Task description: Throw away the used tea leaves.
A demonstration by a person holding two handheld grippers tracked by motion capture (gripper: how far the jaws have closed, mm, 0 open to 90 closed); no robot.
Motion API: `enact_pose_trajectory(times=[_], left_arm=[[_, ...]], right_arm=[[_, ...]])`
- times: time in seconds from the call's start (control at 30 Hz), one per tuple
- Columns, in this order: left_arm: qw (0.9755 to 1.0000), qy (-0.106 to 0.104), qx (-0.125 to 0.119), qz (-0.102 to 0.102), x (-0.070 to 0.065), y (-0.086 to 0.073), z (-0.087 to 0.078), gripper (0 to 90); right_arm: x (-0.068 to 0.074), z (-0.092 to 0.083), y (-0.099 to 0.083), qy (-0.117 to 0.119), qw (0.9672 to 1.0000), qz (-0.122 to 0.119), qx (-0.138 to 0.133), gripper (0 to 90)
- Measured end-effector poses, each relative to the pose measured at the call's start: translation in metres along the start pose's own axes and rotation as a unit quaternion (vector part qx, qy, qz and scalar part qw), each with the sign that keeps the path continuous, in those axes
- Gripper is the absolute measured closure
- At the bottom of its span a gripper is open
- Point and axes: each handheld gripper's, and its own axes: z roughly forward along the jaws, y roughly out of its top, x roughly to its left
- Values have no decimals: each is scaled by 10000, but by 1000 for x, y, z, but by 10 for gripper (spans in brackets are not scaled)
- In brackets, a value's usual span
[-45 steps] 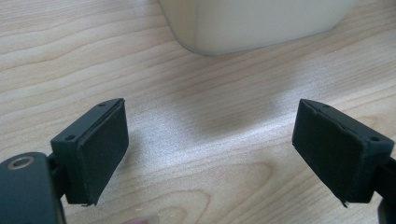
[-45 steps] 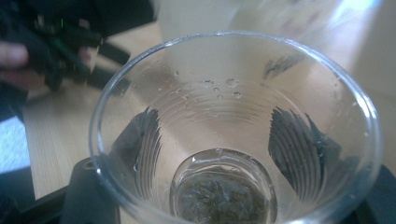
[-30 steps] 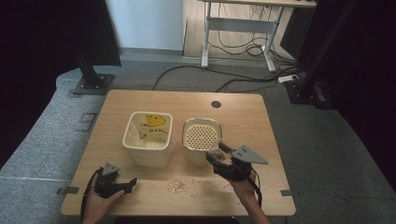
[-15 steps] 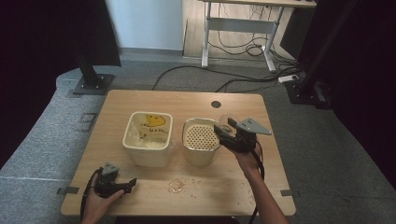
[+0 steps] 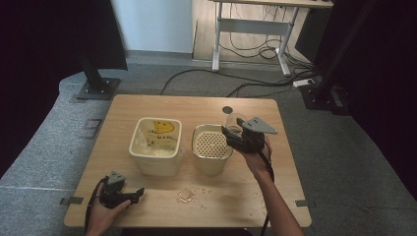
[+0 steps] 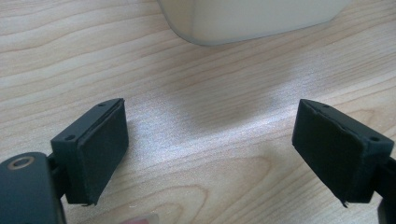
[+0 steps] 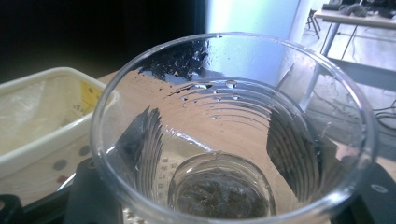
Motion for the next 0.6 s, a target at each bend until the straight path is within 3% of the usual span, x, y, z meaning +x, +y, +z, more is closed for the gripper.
enact_pose_trajectory(times=[0.23,0.33,0.47,0.6], left_arm=[[10000,-1,-4,-7,1,-1,-1,110],[10000,-2,-2,-8,1,-1,-1,111],[10000,-11,11,14,0,-1,-1,111],[10000,-14,19,36,0,-1,-1,113]], right_arm=[[-2,9,11,-214,9988,-426,90,356],[1,14,18,-284,9969,-713,144,355],[7,21,20,-438,9904,-1263,342,356],[11,29,19,-628,9816,-1731,500,357]])
